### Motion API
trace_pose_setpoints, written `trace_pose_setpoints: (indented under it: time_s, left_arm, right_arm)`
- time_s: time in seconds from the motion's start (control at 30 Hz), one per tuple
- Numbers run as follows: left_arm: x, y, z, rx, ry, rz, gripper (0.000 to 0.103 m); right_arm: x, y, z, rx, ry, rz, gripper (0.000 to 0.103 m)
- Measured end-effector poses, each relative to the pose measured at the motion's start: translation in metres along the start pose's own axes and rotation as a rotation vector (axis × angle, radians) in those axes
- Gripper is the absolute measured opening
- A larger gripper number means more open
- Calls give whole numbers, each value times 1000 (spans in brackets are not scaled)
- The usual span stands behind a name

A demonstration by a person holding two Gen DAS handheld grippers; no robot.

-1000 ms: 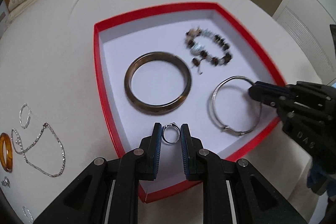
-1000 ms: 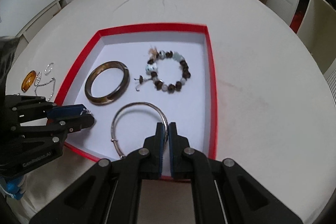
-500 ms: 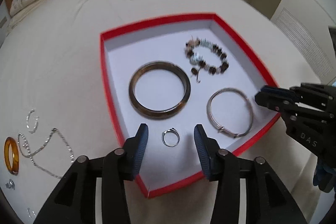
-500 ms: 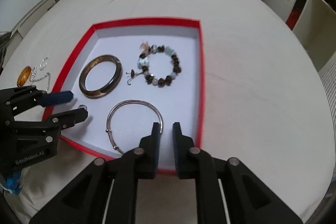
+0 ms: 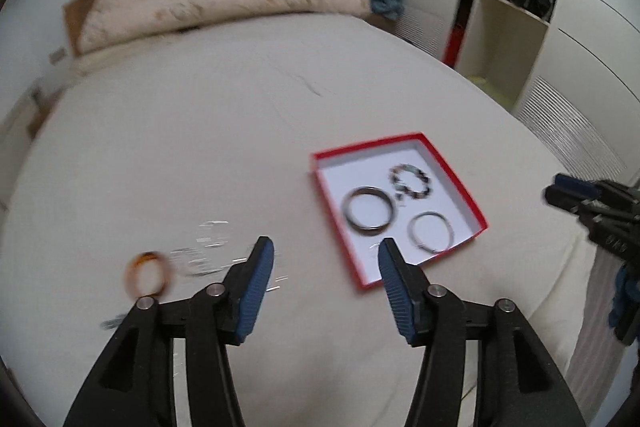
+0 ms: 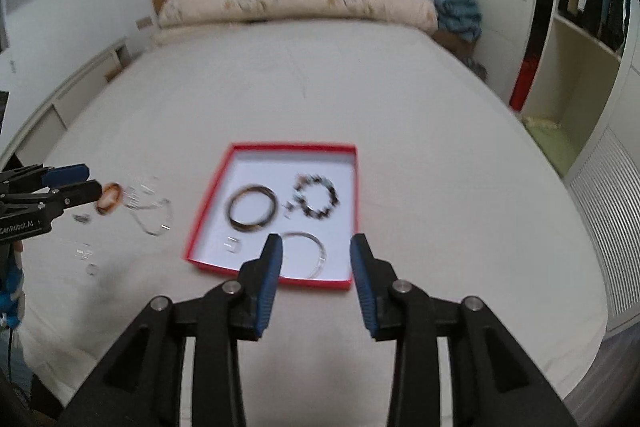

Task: Organize jewelry
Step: 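Withdraw both tools and move toward the twisted hoop and plain ring, then grasp the twisted silver hoop with the left tool while the right tool grasps the plain silver ring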

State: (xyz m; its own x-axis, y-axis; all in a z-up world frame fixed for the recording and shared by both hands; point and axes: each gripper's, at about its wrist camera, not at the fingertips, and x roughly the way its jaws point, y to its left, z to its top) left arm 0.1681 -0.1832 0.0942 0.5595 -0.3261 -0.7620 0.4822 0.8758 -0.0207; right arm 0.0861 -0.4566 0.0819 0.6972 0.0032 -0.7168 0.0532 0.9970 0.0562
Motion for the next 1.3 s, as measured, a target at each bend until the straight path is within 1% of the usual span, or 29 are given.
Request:
trace_pose_setpoints:
  time_s: [0.07,0.1,0.17,0.27,0.4,0.43,0.53,0.6,0.63,0.7,0.77,0.83,0.97,1.07,1.2,1.3]
  left_arm:
    - [-34,20,-9,2,-35,52,62]
    - [-51,30,-14,3,-53,82,63]
    - [-81,50,-26,-6,-83,134,68]
    - [-120,87,-51,-50,-104,194,70]
    - [-144,124,-82,-103,-107,251,70]
    - [-147,133,-92,-116,-104,268,70]
    - [-146,151,-114,-145,-89,285,70]
    - [-142,162,-126,-167,-74,284,70]
    - [-137,166,-131,-180,-61,279,67]
    - [-120,176,-143,-220,-25,258,62]
    - [-98,184,-154,-256,17,236,53]
    - [-73,190,-163,-279,61,208,48]
    - [-36,197,-172,-299,119,161,43]
    - [-11,199,-172,-297,151,126,43]
    - [22,205,-171,-297,191,80,41]
    - [45,208,-169,-284,222,56,37]
  right_arm:
    - [-25,14,3,-6,-44,19,34]
    - [-34,20,4,-8,-59,28,34]
    - [-52,34,5,-17,-91,46,34]
    - [-71,60,5,-42,-122,77,34]
    - [-84,96,6,-74,-152,115,34]
    - [-85,104,6,-79,-157,126,34]
    - [-79,127,5,-94,-155,159,34]
    - [-67,142,3,-116,-135,185,34]
    - [-59,150,1,-129,-122,199,34]
    - [-43,165,-4,-152,-88,227,34]
    - [-23,179,-10,-175,-46,249,34]
    - [-2,191,-16,-188,-7,272,34]
    - [41,209,-28,-214,73,318,34]
    - [70,226,-36,-235,132,355,34]
    - [103,244,-47,-249,193,386,34]
    - [122,253,-53,-256,227,403,34]
